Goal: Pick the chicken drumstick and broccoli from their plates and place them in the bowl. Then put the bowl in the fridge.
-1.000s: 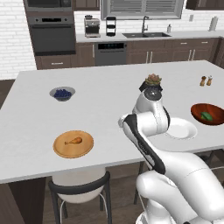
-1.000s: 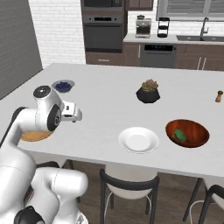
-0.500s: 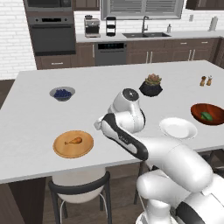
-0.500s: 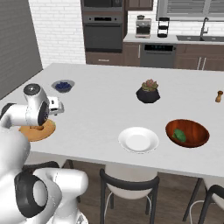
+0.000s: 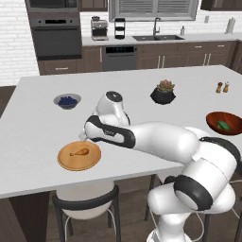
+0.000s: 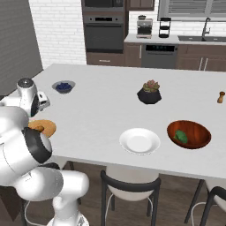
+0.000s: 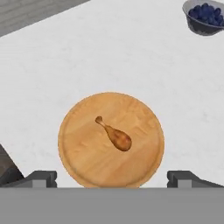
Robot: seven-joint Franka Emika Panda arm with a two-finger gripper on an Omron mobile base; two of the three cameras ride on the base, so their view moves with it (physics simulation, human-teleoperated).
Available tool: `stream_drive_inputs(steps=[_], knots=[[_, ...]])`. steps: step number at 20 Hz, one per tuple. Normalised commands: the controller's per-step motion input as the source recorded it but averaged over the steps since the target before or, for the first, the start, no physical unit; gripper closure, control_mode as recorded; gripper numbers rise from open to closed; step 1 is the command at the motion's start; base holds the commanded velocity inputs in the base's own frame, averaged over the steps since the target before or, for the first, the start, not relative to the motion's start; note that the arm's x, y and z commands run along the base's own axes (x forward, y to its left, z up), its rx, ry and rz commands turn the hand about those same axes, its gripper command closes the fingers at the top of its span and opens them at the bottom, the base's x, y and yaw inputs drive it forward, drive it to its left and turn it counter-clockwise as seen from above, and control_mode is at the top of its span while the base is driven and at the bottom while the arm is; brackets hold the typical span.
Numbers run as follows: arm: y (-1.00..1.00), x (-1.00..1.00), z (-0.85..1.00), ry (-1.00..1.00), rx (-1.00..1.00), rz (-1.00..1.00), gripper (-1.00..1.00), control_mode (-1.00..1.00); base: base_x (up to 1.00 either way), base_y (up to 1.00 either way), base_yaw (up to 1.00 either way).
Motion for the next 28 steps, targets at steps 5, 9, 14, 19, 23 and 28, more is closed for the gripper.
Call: stream_drive_inputs(steps=[5, 9, 14, 19, 23, 28], knots=[[0.35, -0.05, 0.00, 0.15, -0.25, 0.26, -1.00, -1.00, 0.00, 0.00, 0.00], [0.03, -0.10, -0.13, 0.13, -0.25, 0.09, -1.00, -1.00, 0.00, 0.00, 0.00], [0.06, 0.14, -0.22, 0.05, -0.22, 0.06, -1.00, -1.00, 0.00, 0.00, 0.00], [0.14, 0.28, -0.31, -0.01, -0.03, 0.03, -1.00, -1.00, 0.00, 0.00, 0.00], [0.07, 0.24, -0.45, 0.00, -0.01, 0.02, -1.00, -1.00, 0.00, 0.00, 0.00], [0.07, 0.35, -0.39, 0.00, -0.01, 0.01, -1.00, -1.00, 0.00, 0.00, 0.00]])
